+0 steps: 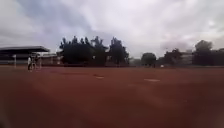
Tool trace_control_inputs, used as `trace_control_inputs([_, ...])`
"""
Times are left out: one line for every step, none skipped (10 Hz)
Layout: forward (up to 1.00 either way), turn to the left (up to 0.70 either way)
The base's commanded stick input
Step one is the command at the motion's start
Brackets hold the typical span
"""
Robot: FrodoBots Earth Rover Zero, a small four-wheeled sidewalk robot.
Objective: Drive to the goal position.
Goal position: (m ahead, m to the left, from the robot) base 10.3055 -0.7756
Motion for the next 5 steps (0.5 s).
trace_control_inputs([0.70, 0.00])
trace_control_inputs([0.70, 0.00])
trace_control_inputs([0.70, 0.00])
trace_control_inputs([0.70, 0.00])
trace_control_inputs([0.70, 0.00])
